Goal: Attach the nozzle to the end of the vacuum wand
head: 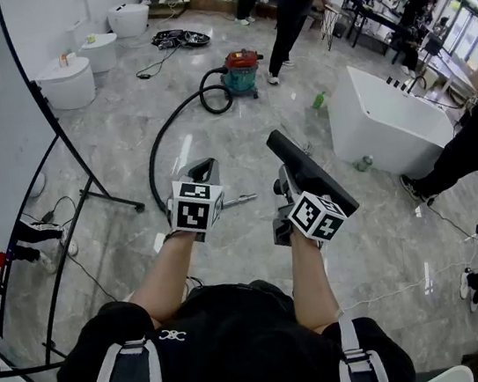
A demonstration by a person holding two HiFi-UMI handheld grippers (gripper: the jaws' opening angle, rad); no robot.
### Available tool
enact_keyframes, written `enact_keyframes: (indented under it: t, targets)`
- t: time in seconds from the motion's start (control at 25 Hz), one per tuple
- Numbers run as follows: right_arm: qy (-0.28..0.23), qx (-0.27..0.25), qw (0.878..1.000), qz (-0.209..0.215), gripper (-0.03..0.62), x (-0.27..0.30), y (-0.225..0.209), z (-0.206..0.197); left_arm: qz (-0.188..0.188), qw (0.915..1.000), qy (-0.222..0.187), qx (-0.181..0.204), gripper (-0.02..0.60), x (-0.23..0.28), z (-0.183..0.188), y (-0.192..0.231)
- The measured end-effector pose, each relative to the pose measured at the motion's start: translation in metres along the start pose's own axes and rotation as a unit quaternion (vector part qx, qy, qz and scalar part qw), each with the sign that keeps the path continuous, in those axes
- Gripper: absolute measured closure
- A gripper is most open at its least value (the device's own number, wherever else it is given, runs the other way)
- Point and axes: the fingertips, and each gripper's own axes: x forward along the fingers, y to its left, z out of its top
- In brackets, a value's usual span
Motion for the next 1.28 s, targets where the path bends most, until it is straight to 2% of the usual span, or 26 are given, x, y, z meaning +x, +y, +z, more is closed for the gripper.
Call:
enact_keyframes:
  t: [0.2, 0.4, 0.72, 0.84, 0.96, 1.04, 1.16, 1.28]
  targets:
    - [-0.007, 0.012, 1.0, 0.002, 0.442, 0.018, -0.01, 0.006, -0.003, 0.9999, -0.01, 0.006, 0.572, 0.016, 0.002, 0.005]
    - [-0.01, 0.019, 1.0, 0.011, 0.442, 0.057, -0.03, 0.017, 0.009, 1.0, -0.002, 0.004, 0.572, 0.054, 0.005, 0.017]
    - [-0.008, 0.029, 0.999, 0.023, 0.442, 0.16, -0.089, 0.041, 0.023, 0.9993, 0.019, 0.022, 0.572, 0.167, 0.019, 0.043]
    - [-0.003, 0.005, 1.0, 0.018, 0.442, 0.202, -0.116, 0.062, 0.024, 0.9993, 0.015, 0.026, 0.572, 0.219, 0.042, 0.046]
    - [0.001, -0.066, 0.998, -0.003, 0.442, 0.244, -0.137, 0.082, 0.021, 0.9993, 0.021, 0.022, 0.572, 0.265, 0.059, 0.052]
    - [0.001, -0.097, 0.995, 0.0, 0.442, 0.267, -0.146, 0.092, 0.023, 0.9994, 0.02, 0.018, 0.572, 0.291, 0.066, 0.057]
    - [0.008, -0.091, 0.996, 0.01, 0.442, 0.3, -0.167, 0.101, 0.025, 0.9992, 0.026, 0.018, 0.572, 0.333, 0.07, 0.062]
    - [0.031, -0.069, 0.997, 0.011, 0.442, 0.335, -0.197, 0.097, 0.021, 0.9983, 0.051, 0.018, 0.572, 0.374, 0.062, 0.064]
